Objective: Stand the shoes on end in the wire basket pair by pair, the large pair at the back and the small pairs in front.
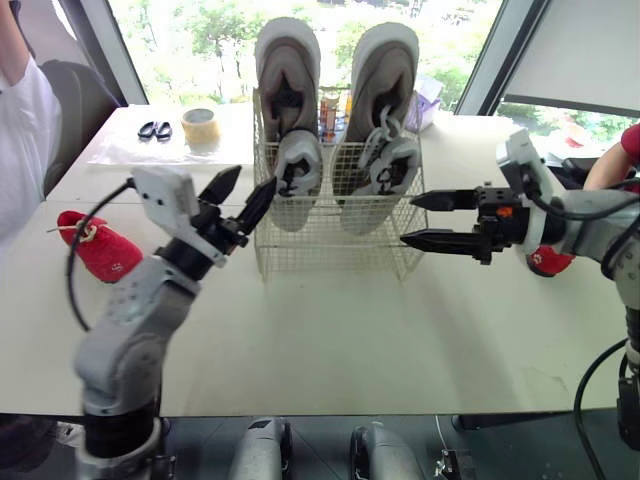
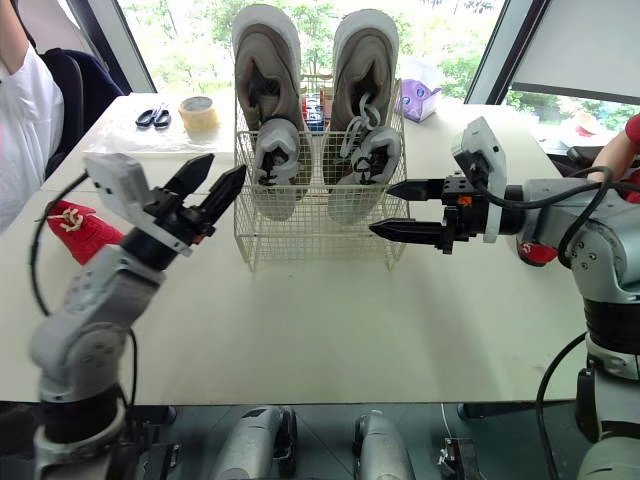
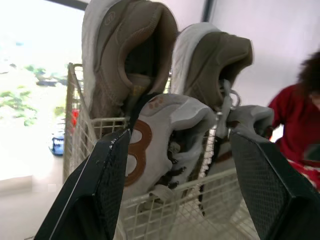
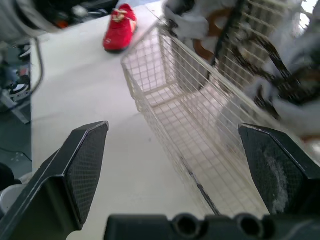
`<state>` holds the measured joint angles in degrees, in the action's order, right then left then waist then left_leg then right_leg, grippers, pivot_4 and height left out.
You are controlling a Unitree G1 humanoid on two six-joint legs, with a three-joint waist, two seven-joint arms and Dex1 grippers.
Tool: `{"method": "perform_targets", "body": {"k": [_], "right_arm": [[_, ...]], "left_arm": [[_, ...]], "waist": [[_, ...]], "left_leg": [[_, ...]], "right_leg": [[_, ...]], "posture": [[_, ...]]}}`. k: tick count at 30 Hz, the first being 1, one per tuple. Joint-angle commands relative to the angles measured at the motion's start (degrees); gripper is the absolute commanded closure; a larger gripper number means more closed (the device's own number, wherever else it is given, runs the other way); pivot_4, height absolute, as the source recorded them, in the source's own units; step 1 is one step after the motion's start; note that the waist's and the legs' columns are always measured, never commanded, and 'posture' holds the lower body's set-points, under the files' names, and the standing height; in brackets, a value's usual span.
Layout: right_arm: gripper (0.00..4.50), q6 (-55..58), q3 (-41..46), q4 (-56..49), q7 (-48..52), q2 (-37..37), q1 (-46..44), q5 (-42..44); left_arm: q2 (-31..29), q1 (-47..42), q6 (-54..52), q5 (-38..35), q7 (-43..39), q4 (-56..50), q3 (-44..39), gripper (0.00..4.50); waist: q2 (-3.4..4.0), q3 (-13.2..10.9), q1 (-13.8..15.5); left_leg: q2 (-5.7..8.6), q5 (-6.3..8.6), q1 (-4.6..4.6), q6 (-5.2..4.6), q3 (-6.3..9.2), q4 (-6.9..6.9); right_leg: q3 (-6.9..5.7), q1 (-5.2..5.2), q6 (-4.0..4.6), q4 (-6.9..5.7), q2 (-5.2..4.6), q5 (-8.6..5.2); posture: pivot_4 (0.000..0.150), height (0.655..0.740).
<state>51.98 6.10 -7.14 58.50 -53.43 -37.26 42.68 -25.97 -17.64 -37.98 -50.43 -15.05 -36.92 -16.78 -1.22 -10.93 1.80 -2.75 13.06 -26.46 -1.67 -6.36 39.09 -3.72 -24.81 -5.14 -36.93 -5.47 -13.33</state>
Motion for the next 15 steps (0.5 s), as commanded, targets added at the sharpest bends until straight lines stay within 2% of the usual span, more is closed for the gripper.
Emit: {"method": "perform_targets", "body": {"k": [1,3,6,8,10,12,15], "right_arm": [[0.00,-5.8,7.6,7.0,-6.0,2.2,0.4,-3.1],[0.00,-8.3,13.0,11.7,-9.3,3.8,-1.8,-2.1],[0.00,-14.5,19.8,19.8,-15.9,4.6,-5.2,-4.0],[0.00,-21.7,18.7,22.8,-19.0,3.2,-1.7,-11.4],[0.00,-25.1,19.9,24.1,-22.9,4.0,2.0,-14.5],[0.00,-27.2,22.0,23.4,-28.6,6.7,4.8,-15.9],[0.00,-29.5,23.4,21.7,-32.2,9.4,9.1,-17.2]], "left_arm": [[-7.3,4.5,-5.1,-13.3,-5.1,-3.2,-6.6,0.76],[-11.3,7.0,-7.7,-19.3,-6.1,-3.7,-7.5,0.03],[-15.5,10.2,-9.9,-25.4,-6.8,-5.7,-6.5,0.03],[-15.8,11.6,-9.7,-29.0,-5.9,-7.7,-4.5,0.03],[-15.6,13.0,-9.3,-31.9,-4.7,-9.6,-2.4,0.03],[-15.5,14.8,-9.1,-31.3,-4.1,-11.4,0.1,0.03],[-15.5,15.9,-8.5,-30.5,-3.6,-12.8,3.1,0.03]], "waist": [[0.04,0.0,-0.2],[0.09,0.0,-0.3],[0.20,-0.1,-0.2],[0.22,-0.1,0.2],[0.20,0.0,0.3],[0.25,0.0,0.1],[0.75,0.1,-0.3]], "left_leg": [[0.00,0.00,0.00,0.00,-0.01,0.00],[0.02,-0.01,0.00,0.02,-0.03,0.00],[0.03,-0.02,-0.01,0.04,-0.04,0.00],[0.05,-0.01,-0.01,0.05,-0.03,-0.05],[0.04,-0.01,0.03,0.05,0.03,-0.13],[0.00,-0.01,0.04,0.06,0.01,-0.15],[0.02,-0.17,0.06,0.31,-0.11,-0.14]], "right_leg": [[0.00,0.00,0.00,0.01,0.00,0.00],[0.00,-0.01,0.00,0.01,-0.01,0.00],[0.01,0.00,0.00,0.02,0.00,0.00],[0.01,0.03,0.02,0.14,0.01,-0.01],[-0.02,0.18,0.04,0.40,0.07,-0.02],[-0.01,0.31,0.04,0.65,0.12,-0.01],[0.05,0.30,0.01,0.66,0.11,0.02]], "posture": [[0.150,0.7351],[0.150,0.7351],[0.150,0.7351],[0.150,0.7351],[0.150,0.7351],[0.150,0.7351],[0.150,0.7351]]}}
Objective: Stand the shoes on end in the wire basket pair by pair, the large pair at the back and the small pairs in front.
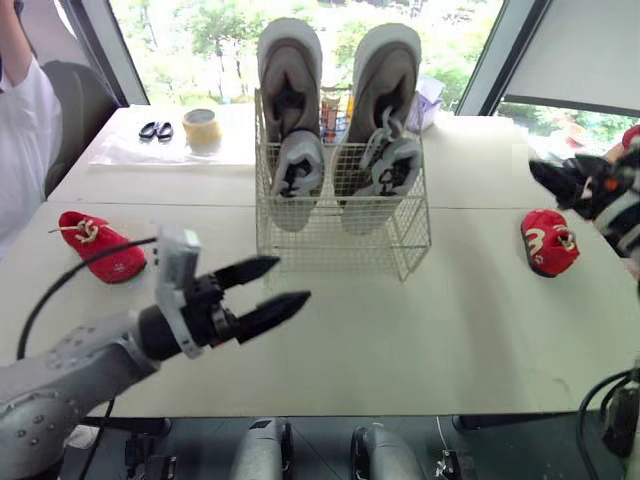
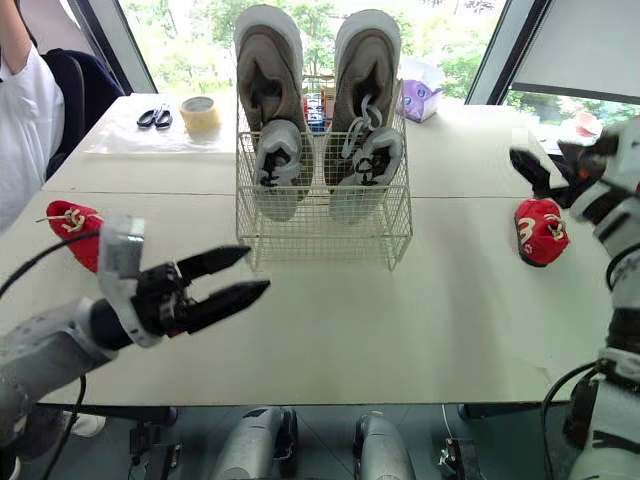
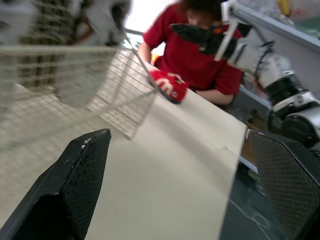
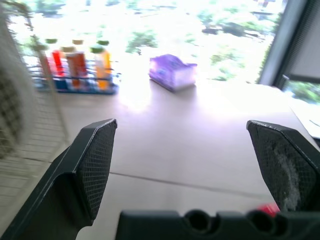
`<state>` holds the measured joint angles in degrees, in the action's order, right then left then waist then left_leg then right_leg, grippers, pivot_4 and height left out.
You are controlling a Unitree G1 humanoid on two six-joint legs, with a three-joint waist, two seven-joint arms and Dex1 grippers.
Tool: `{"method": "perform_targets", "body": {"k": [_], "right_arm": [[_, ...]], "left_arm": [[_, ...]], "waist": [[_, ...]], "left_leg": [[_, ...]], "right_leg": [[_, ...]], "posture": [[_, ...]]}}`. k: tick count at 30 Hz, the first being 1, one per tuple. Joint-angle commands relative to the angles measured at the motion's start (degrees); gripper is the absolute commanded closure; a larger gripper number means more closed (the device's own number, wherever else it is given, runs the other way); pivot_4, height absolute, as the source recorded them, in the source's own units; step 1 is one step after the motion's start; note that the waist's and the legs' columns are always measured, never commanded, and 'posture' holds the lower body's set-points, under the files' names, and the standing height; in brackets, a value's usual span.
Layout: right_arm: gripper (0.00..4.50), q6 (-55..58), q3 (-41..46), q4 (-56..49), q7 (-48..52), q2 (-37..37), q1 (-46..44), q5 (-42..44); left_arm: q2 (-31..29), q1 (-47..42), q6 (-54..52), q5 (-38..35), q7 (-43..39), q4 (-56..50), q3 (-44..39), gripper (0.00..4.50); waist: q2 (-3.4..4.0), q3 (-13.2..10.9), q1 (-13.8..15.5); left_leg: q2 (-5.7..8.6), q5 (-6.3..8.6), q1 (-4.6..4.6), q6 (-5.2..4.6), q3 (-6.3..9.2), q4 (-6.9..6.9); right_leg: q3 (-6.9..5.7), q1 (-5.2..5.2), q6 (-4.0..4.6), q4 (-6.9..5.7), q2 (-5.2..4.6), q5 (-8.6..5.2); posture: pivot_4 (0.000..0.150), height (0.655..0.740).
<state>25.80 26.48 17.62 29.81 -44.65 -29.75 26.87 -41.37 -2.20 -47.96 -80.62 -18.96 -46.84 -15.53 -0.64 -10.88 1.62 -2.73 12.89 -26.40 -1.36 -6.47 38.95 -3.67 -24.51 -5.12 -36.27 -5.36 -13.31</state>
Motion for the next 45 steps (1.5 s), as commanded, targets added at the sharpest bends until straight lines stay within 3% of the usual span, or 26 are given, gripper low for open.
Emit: {"method": "perform_targets", "body": {"k": [1,7,17,38,41,43,45], "right_arm": [[0.00,-3.9,3.7,-3.2,-5.4,1.4,3.9,-2.4],[0.00,-4.8,5.1,-8.6,-8.2,3.6,14.6,-4.1],[0.00,-8.0,4.6,-4.4,-12.2,9.3,15.3,-5.2],[0.00,-31.6,-0.6,45.2,-11.3,8.6,-9.8,-11.8],[0.88,-33.3,-0.9,48.9,-12.0,8.5,-11.5,-12.3],[1.89,-34.0,-0.9,50.2,-12.2,8.6,-12.1,-12.5],[2.50,-34.6,-0.7,51.1,-13.0,8.7,-12.5,-12.5]], "left_arm": [[-0.1,0.7,1.6,0.3,0.3,-3.2,2.9,0.03],[-0.3,1.9,2.6,0.6,1.5,-4.3,6.1,0.03],[0.3,-0.3,3.9,5.9,-0.8,-0.6,10.0,0.03],[-0.1,0.5,4.1,13.4,-3.5,1.3,8.7,0.03],[-0.9,1.3,3.9,12.9,-3.3,0.7,7.9,0.00],[-1.5,1.3,3.9,12.2,-3.2,0.7,7.3,0.00],[-2.0,1.0,3.8,10.2,-2.6,1.2,6.1,0.00]], "waist": [[0.32,0.1,-0.3],[0.59,0.3,-0.6],[0.96,0.5,-1.0],[0.97,0.5,-1.5],[0.96,0.5,-1.6],[0.96,0.5,-1.7],[0.96,0.5,-1.9]], "left_leg": [[0.01,0.00,0.00,0.00,-0.01,0.00],[0.04,0.03,0.01,-0.04,0.05,-0.03],[0.01,0.17,0.08,-0.27,0.05,-0.05],[0.02,0.01,0.09,-0.02,0.04,-0.10],[0.01,0.00,0.09,-0.01,0.05,-0.11],[0.01,0.00,0.08,0.00,0.06,-0.11],[0.01,0.00,0.08,0.00,0.07,-0.11]], "right_leg": [[0.00,0.00,0.00,0.00,0.01,0.00],[0.00,0.02,-0.01,0.01,0.09,-0.01],[0.08,0.04,0.02,0.04,0.24,-0.02],[0.11,0.06,0.02,0.11,0.27,-0.02],[0.11,0.06,0.02,0.11,0.27,-0.02],[0.11,0.06,0.02,0.11,0.27,-0.02],[0.11,0.06,0.02,0.11,0.27,-0.02]], "posture": [[0.150,0.7351],[0.150,0.7351],[0.150,0.7351],[0.150,0.7351],[0.150,0.7351],[0.150,0.7351],[0.150,0.7351]]}}
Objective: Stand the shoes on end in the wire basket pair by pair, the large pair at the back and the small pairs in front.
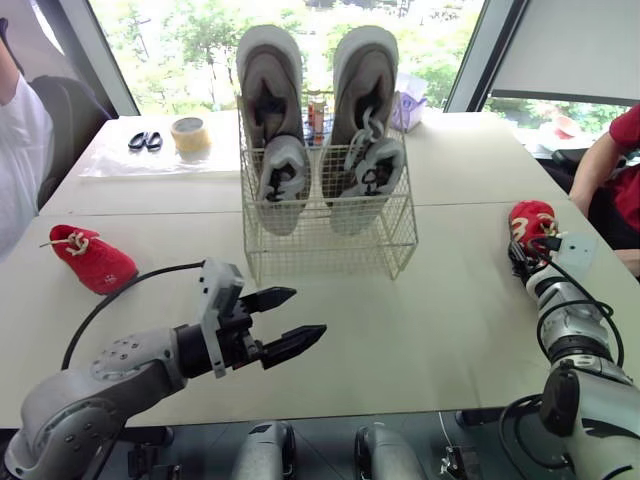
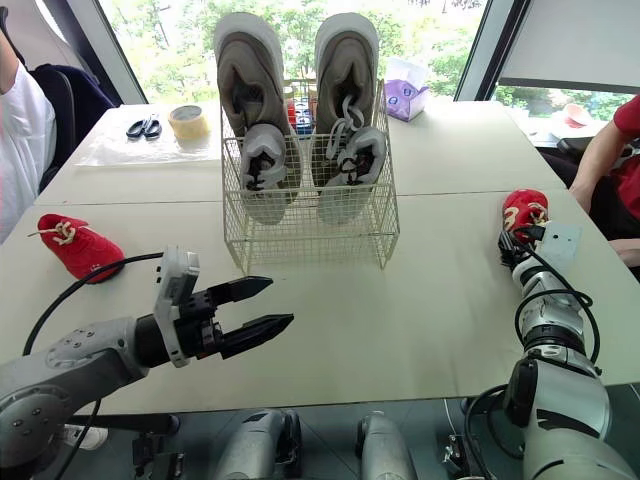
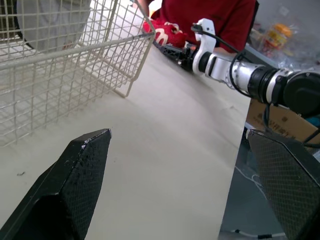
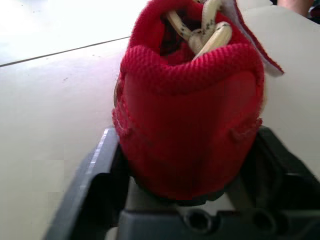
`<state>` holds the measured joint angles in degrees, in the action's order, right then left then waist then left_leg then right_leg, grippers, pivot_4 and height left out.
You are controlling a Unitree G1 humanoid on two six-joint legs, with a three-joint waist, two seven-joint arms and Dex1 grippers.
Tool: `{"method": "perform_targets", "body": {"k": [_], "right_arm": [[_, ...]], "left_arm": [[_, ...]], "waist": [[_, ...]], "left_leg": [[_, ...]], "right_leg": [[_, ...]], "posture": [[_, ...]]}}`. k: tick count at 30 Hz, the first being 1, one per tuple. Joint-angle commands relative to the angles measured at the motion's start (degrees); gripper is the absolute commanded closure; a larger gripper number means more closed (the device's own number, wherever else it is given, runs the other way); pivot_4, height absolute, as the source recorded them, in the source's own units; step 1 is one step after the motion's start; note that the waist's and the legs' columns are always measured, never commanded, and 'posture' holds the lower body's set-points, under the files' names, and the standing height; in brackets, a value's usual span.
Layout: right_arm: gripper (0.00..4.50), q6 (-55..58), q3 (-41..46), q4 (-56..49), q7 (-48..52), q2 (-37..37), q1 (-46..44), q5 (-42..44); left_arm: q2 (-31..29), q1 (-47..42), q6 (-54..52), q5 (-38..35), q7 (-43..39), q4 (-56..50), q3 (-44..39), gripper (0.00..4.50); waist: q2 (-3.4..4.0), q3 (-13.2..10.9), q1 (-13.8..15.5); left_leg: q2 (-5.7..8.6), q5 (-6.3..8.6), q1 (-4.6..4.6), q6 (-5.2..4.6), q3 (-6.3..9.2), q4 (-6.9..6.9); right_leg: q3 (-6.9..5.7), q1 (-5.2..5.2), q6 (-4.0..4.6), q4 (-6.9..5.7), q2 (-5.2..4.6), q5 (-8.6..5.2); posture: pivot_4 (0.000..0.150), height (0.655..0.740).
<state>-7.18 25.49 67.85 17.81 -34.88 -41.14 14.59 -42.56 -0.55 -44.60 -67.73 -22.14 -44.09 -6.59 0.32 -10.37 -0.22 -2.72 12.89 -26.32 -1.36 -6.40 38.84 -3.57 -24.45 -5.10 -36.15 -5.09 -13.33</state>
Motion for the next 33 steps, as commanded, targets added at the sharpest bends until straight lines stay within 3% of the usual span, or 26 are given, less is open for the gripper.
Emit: {"method": "perform_targets", "body": {"k": [1,7,10,12,16,18,25,33], "right_arm": [[2.52,-1.9,0.4,1.0,-1.2,-1.1,-1.3,-0.1],[2.52,-8.1,-1.1,-5.2,-0.5,-4.2,-5.3,-1.6],[2.52,-9.8,-4.8,-16.3,5.7,-8.1,-14.6,-2.6],[2.52,-13.0,-8.8,-21.3,8.4,-10.9,-20.2,-6.2],[2.52,-10.2,-12.5,-29.4,20.1,-12.2,-30.3,-2.5],[2.52,-7.0,-15.3,-34.7,27.3,-12.2,-33.0,-0.8],[2.52,0.1,-25.1,-48.8,45.9,-11.7,-37.0,0.6],[2.52,2.4,-27.5,-56.7,52.9,-8.2,-35.8,3.4]], "left_arm": [[-0.9,-1.0,0.4,-4.5,1.3,-1.0,-3.7,0.00],[-3.5,-7.7,1.2,-19.4,3.5,7.2,-12.7,0.00],[-8.8,-17.9,-0.3,-28.8,0.6,19.8,-18.4,0.00],[-11.1,-25.9,-1.1,-29.5,-1.9,28.4,-19.1,0.00],[-12.4,-43.1,-5.1,-31.9,-6.9,44.0,-17.7,0.00],[-12.5,-49.7,-6.9,-29.4,-10.5,49.9,-16.6,0.00],[-14.9,-67.2,-12.4,-13.4,-29.3,64.0,-9.3,0.00],[-12.0,-71.2,-13.2,-1.9,-37.1,64.0,-6.1,0.00]], "waist": [[0.00,0.0,-0.1],[0.11,-0.1,-0.5],[0.72,-0.5,-0.7],[1.04,-0.7,-0.9],[0.63,-0.5,-0.5],[0.21,-0.4,-0.5],[0.13,-0.5,-0.4],[0.11,-0.5,-0.6]], "left_leg": [[0.00,0.00,0.00,0.00,0.01,0.00],[0.00,-0.01,-0.01,0.02,0.04,0.00],[0.01,-0.04,-0.10,0.03,0.00,0.01],[0.02,-0.05,-0.15,0.03,-0.15,-0.05],[0.04,-0.23,0.08,0.34,-0.19,-0.81],[-0.11,-0.25,0.09,0.41,-0.17,-0.91],[-0.02,-0.24,0.01,0.49,-0.35,-0.72],[-0.03,-0.24,0.00,0.51,-0.34,-0.71]], "right_leg": [[0.00,0.01,0.00,0.00,0.00,0.00],[-0.01,0.00,-0.01,-0.01,-0.01,0.00],[0.03,-0.15,-0.12,-0.07,-0.02,0.08],[0.19,-0.40,-0.20,-0.17,0.00,0.14],[0.18,-0.49,-0.35,-0.14,0.14,0.06],[0.12,-0.39,-0.27,-0.05,0.36,-0.05],[0.15,-0.35,-0.28,-0.01,0.23,-0.02],[0.16,-0.45,-0.28,-0.11,0.21,-0.02]], "posture": [[0.150,0.7351],[0.150,0.7351],[0.150,0.7351],[0.150,0.7351],[0.150,0.7351],[0.150,0.7351],[0.150,0.7351],[0.150,0.7351]]}}
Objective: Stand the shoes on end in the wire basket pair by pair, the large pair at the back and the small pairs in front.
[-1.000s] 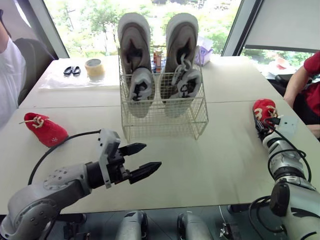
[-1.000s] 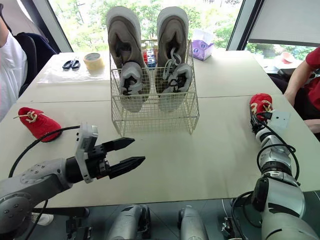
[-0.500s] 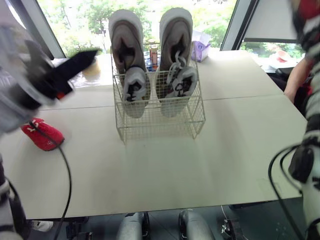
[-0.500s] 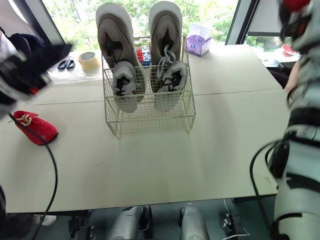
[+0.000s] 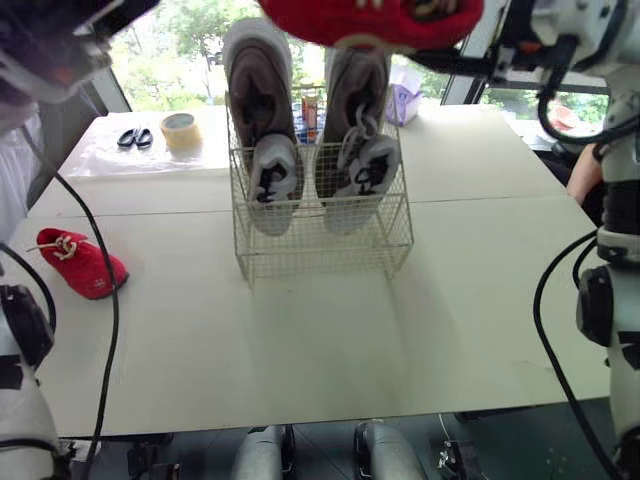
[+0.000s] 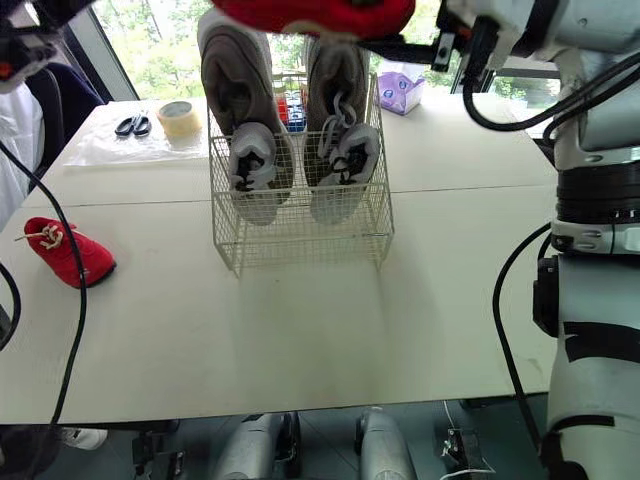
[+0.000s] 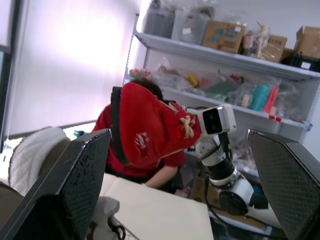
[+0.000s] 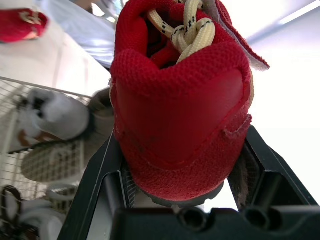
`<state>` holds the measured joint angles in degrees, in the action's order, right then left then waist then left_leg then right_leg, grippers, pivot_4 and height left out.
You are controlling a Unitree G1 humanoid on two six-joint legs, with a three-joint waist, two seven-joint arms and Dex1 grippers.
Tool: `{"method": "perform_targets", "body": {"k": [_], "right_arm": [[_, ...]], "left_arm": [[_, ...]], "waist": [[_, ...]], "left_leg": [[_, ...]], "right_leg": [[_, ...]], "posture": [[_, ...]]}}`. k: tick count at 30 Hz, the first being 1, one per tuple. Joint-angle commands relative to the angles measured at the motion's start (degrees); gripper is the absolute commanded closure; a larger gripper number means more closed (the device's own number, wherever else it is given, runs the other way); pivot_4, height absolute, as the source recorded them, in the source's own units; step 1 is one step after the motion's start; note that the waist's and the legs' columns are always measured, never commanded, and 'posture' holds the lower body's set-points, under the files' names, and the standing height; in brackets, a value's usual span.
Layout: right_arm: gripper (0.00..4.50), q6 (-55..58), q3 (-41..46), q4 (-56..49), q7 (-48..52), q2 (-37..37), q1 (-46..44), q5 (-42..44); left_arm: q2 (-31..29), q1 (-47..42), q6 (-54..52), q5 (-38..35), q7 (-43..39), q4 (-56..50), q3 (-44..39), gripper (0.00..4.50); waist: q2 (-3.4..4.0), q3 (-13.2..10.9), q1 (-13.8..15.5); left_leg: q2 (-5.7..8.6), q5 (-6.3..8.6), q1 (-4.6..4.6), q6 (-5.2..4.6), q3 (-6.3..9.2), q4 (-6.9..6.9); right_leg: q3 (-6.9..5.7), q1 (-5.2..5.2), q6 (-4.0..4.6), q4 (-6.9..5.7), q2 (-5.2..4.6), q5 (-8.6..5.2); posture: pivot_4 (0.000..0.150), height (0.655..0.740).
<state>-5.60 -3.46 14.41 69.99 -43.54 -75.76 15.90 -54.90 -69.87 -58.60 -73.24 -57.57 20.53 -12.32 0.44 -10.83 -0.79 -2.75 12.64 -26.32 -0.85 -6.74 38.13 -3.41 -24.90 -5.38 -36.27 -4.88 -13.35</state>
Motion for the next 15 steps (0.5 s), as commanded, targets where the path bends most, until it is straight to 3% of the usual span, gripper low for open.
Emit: {"method": "perform_targets", "body": {"k": [1,7,10,15], "right_arm": [[2.52,1.0,1.4,-3.8,1.0,0.8,-0.9,2.2],[2.52,1.2,1.0,-5.7,2.2,2.6,0.2,2.2],[2.52,1.0,0.7,-6.3,2.3,3.2,0.7,1.9],[2.52,1.0,0.6,-7.1,2.3,3.4,1.4,1.1]], "left_arm": [[1.5,-2.4,1.9,5.6,-1.4,0.0,0.1,0.00],[7.7,-3.8,0.5,10.3,-4.3,-0.5,2.3,0.00],[10.0,-4.0,0.8,12.2,-6.1,-0.1,2.8,0.79],[11.1,-2.8,-0.7,13.1,-8.3,0.2,1.1,3.20]], "waist": [[0.00,0.0,0.1],[-0.02,0.0,0.2],[-0.02,0.0,0.0],[-0.02,0.0,0.0]], "left_leg": [[0.00,0.00,0.00,0.01,0.00,0.00],[0.01,-0.02,-0.02,0.03,0.00,0.06],[0.01,-0.02,-0.03,0.03,0.00,0.07],[0.00,-0.02,-0.02,0.02,-0.03,0.06]], "right_leg": [[0.00,-0.02,0.00,-0.04,0.00,0.00],[0.00,-0.02,0.00,-0.11,-0.01,0.00],[0.00,-0.04,0.00,-0.13,-0.01,0.00],[0.04,-0.11,0.00,-0.21,-0.01,0.00]], "posture": [[0.150,0.7351],[0.150,0.7351],[0.150,0.7351],[0.150,0.7351]]}}
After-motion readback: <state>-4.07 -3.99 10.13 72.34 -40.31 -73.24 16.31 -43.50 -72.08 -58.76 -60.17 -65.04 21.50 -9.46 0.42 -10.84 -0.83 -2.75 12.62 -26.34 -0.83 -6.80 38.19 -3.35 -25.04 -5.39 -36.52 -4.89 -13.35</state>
